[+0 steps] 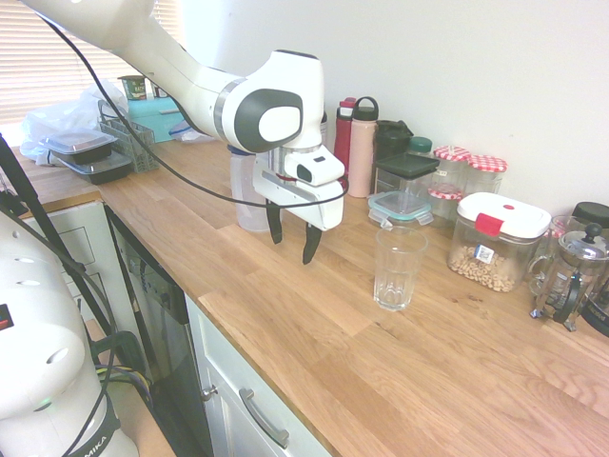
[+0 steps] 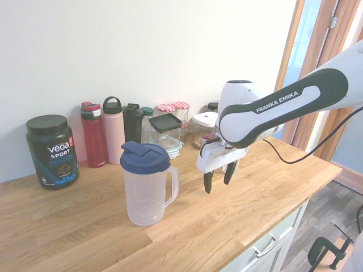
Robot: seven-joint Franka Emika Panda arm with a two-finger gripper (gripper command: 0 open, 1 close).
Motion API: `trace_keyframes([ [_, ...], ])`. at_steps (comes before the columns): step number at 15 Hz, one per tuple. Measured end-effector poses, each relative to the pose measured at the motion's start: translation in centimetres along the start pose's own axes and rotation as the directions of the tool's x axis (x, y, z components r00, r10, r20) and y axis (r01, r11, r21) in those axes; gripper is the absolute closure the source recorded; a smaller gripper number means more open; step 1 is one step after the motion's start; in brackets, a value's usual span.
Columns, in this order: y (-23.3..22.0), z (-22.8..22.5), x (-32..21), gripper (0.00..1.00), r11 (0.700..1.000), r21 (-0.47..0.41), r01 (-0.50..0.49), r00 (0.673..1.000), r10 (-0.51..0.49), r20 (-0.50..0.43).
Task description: Pour me some water
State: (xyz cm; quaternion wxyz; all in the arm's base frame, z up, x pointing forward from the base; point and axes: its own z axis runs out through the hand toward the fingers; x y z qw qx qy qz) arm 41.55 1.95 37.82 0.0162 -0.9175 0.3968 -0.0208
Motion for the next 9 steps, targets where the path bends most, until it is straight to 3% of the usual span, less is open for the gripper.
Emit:
trace_keyframes([
  [3,-0.1,-0.2,-0.3,0.0,1.0,0.001,0.019,1.0,-0.019,-0.002],
  [6,-0.5,-3.6,-3.6,0.0,0.985,0.01,0.174,0.984,-0.173,-0.032],
  [9,-0.1,-7.5,-9.3,0.0,0.94,0.001,0.341,0.936,-0.339,-0.089],
])
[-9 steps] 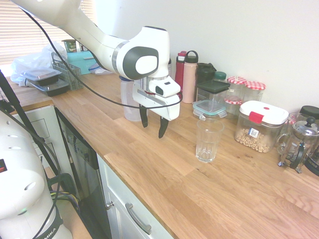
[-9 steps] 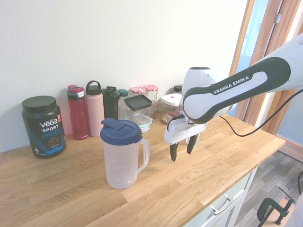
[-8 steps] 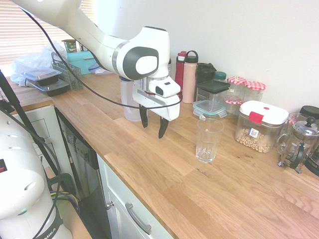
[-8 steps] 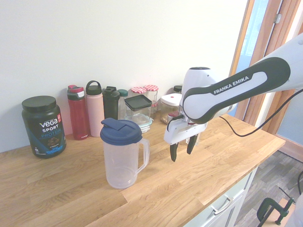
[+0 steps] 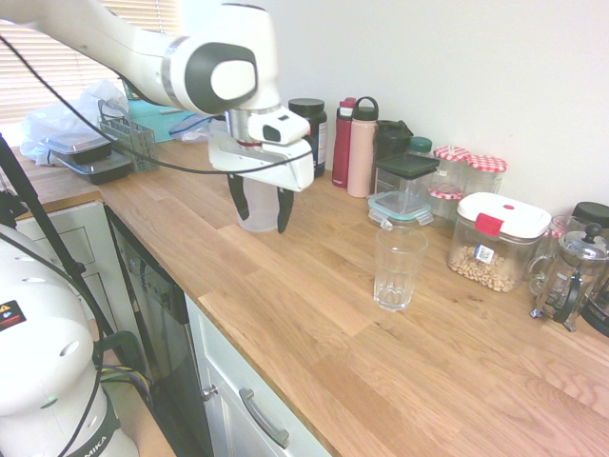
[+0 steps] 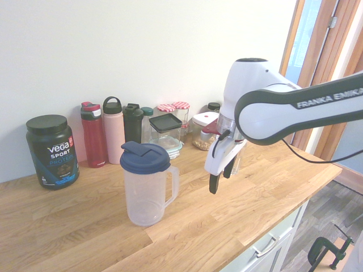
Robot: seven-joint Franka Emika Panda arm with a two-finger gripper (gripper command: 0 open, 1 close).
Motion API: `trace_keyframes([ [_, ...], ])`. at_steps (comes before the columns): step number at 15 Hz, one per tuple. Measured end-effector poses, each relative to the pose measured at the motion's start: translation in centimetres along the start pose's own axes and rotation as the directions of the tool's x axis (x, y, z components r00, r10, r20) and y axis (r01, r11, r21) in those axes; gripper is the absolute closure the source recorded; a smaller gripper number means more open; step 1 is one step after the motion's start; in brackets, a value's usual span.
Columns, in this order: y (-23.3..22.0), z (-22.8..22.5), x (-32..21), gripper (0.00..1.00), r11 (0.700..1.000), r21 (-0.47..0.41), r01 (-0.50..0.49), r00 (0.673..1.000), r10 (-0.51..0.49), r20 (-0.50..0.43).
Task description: Pour me some water
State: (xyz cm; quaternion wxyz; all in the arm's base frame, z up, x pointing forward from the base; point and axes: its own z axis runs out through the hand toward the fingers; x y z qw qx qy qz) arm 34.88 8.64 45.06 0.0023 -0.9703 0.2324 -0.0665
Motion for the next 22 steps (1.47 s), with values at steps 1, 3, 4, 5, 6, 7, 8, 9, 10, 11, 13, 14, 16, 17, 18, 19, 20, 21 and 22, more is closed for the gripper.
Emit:
trace_keyframes([
  [1,-0.7,-1.4,-1.5,0.0,0.998,0.011,0.063,0.998,-0.062,-0.024],
  [3,-2.1,-2.9,-3.2,0.0,0.989,0.042,0.14,0.989,-0.137,-0.057],
  [4,-3.0,-3.3,-3.7,0.0,0.985,0.059,0.161,0.985,-0.157,-0.065],
  [5,-4.1,-3.6,-3.9,0.0,0.981,0.071,0.179,0.982,-0.173,-0.08],
  [6,-5.4,-3.9,-3.8,0.0,0.977,0.081,0.195,0.977,-0.187,-0.098],
  [7,-6.5,-4.0,-3.6,0.0,0.975,0.089,0.206,0.975,-0.196,-0.109],
  [8,-7.7,-4.0,-3.1,0.0,0.972,0.098,0.212,0.973,-0.2,-0.115],
  [9,-8.8,-4.0,-2.5,0.0,0.971,0.106,0.214,0.973,-0.202,-0.114],
  [10,-9.7,-3.9,-1.8,0.0,0.971,0.114,0.211,0.974,-0.199,-0.108],
  [11,-10.6,-3.6,-1.2,0.0,0.971,0.117,0.207,0.975,-0.196,-0.103],
  [13,-11.8,-2.3,-0.1,1.0,0.974,0.111,0.2,0.978,-0.191,-0.083],
  [14,-12.2,-1.5,0.2,1.0,0.974,0.106,0.199,0.979,-0.191,-0.077],
  [16,-12.5,-0.6,0.6,1.0,0.977,0.101,0.19,0.981,-0.184,-0.065],
  [17,-12.6,-0.3,0.6,1.0,0.977,0.099,0.187,0.981,-0.182,-0.061],
  [18,-12.6,-0.2,0.7,1.0,0.978,0.098,0.185,0.982,-0.18,-0.058],
  [19,-12.5,-0.1,0.8,1.0,0.978,0.097,0.183,0.982,-0.179,-0.057],
  [20,-12.5,0.0,0.8,1.0,0.978,0.096,0.183,0.982,-0.178,-0.055],
  [21,-12.5,0.1,0.8,1.0,0.978,0.096,0.183,0.983,-0.178,-0.053],
  [22,-12.6,0.2,0.9,1.0,0.978,0.096,0.183,0.983,-0.178,-0.052],
])
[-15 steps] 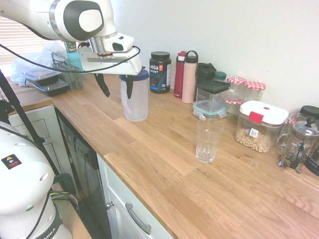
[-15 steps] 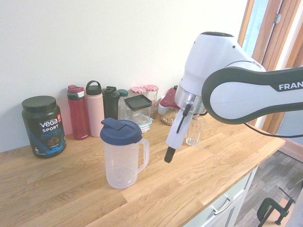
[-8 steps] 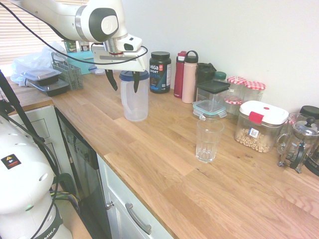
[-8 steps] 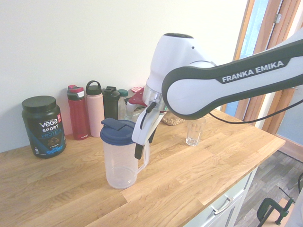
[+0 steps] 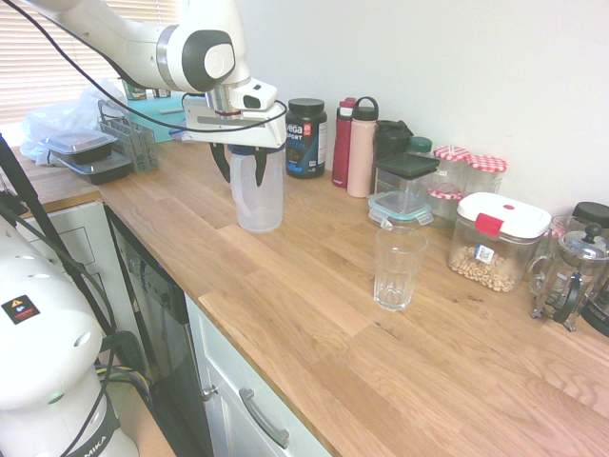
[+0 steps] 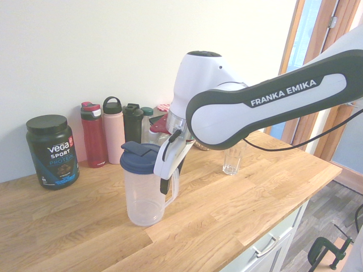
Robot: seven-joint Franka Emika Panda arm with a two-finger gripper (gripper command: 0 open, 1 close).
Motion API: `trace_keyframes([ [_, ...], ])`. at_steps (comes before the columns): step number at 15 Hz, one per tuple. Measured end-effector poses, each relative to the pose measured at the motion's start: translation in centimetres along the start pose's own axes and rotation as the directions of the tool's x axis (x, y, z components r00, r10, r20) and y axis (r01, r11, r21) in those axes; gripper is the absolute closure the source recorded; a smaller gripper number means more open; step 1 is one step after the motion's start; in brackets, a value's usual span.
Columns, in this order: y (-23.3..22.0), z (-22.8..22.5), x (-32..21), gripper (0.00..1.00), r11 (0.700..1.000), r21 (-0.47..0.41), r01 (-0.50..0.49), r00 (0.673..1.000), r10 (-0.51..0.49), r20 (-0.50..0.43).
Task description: Pour me some water
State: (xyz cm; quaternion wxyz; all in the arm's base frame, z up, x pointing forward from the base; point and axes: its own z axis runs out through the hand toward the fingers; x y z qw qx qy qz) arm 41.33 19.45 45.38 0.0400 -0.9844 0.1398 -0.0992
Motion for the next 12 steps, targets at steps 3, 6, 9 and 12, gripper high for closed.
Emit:
trace_keyframes([
  [3,0.0,0.05,0.0,1.0,1.0,-0.001,0.0,1.0,0.0,0.001],
  [6,0.0,0.05,0.0,1.0,1.0,-0.001,0.0,1.0,0.0,0.001],
  [9,0.12,0.06,0.08,1.0,1.0,-0.001,-0.002,1.0,0.002,0.001],
  [12,0.28,0.04,0.22,1.0,1.0,0.0,-0.007,1.0,0.007,0.001],
])
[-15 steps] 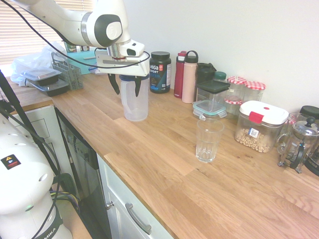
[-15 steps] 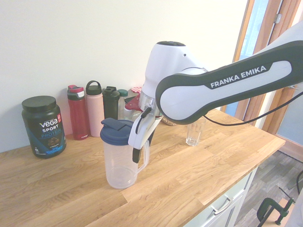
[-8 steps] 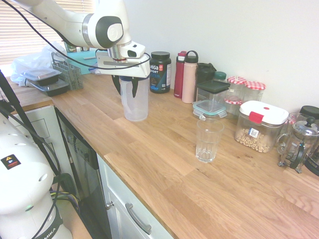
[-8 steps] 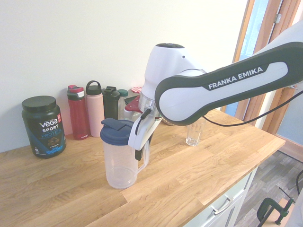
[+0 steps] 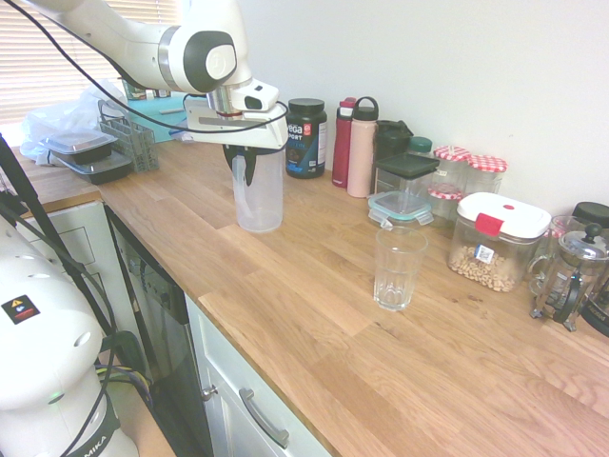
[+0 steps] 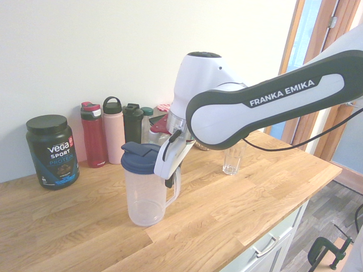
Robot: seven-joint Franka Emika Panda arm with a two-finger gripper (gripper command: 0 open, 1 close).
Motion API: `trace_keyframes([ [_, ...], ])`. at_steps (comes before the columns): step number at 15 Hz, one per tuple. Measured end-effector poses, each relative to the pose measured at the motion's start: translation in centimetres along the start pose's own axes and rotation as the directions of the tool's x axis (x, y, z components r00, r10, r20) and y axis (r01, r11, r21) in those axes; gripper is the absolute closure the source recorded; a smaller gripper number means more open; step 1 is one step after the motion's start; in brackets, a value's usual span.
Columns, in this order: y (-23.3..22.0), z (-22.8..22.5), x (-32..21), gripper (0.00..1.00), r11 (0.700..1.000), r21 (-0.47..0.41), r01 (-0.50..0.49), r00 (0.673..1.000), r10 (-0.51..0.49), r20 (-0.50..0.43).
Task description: Pour me some water
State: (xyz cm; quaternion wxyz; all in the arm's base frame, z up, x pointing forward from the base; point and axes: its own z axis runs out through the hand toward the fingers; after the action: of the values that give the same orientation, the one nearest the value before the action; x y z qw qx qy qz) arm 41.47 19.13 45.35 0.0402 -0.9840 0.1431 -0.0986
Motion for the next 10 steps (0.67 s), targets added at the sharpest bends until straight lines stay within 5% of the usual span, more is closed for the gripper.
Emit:
trace_keyframes([
  [10,3.1,-2.9,-2.7,1.0,0.999,0.005,-0.031,0.999,0.032,-0.034],
])
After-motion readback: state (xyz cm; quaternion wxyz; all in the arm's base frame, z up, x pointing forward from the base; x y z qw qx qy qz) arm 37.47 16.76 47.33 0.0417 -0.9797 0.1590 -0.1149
